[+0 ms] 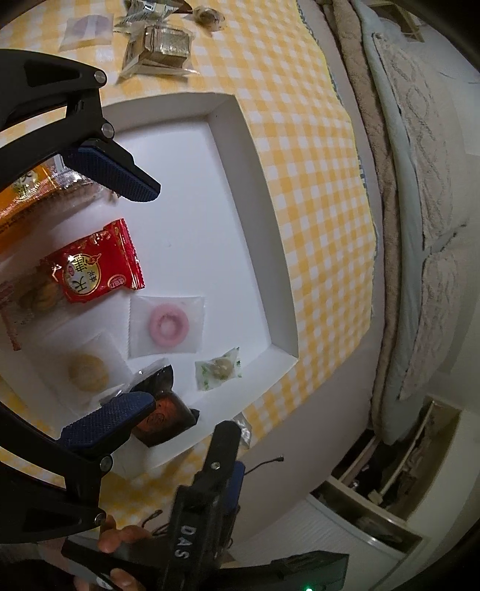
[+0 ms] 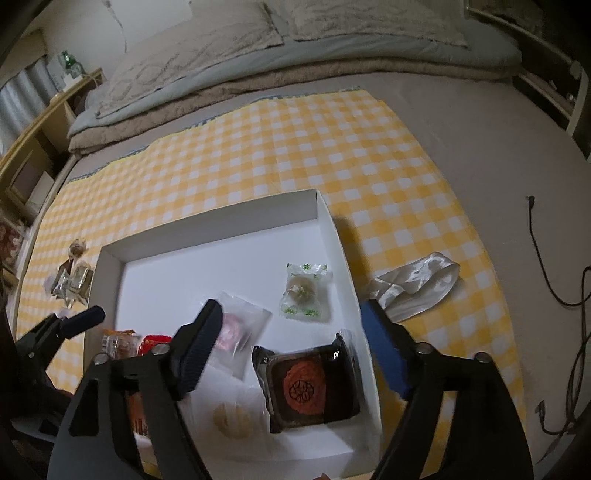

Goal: Organize snacks
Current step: 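Withdraw both open tools from the tray back toward the snack pile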

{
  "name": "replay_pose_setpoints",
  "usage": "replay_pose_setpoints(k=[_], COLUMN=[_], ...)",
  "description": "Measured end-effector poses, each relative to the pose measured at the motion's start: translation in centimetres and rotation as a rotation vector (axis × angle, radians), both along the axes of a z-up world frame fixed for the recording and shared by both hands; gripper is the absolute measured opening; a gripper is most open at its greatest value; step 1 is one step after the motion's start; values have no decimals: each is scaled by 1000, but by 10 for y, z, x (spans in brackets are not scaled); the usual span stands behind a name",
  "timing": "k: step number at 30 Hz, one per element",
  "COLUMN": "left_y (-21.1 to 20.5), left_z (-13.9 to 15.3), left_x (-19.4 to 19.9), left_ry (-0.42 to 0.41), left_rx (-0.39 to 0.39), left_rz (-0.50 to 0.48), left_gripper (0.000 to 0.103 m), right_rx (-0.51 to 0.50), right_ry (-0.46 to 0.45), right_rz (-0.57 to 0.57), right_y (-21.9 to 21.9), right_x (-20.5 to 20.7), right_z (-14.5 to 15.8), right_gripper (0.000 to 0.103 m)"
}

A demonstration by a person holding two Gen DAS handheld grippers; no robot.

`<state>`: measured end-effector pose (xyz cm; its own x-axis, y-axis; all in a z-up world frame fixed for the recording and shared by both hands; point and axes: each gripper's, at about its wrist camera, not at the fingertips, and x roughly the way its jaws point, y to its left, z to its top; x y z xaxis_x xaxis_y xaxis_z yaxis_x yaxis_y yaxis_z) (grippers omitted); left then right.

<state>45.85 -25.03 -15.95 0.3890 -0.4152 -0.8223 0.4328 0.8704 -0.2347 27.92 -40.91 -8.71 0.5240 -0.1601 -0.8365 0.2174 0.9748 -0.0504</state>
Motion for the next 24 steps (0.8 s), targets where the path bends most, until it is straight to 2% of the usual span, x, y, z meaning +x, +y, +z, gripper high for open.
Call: replay_pose_setpoints(k=[4, 9, 14, 24], left_y=[6, 15, 25, 69], left_z=[9, 19, 34, 69], left_x=[-10, -21, -31, -47], left_ry=[-14, -25, -48, -114], left_rx=[3, 6, 2, -22], left_rz=[-1, 8, 11, 65], left_gripper=[103, 103, 103, 103], right_rx=[-22, 2, -18, -35], right_ry=[-12, -36, -60, -144], right_rz=[8, -5, 2, 20], right_y=[4, 4, 12, 32], right_x=[-9, -22, -34, -56], right_z=[5, 11, 18, 42], right_gripper=[103, 103, 103, 103])
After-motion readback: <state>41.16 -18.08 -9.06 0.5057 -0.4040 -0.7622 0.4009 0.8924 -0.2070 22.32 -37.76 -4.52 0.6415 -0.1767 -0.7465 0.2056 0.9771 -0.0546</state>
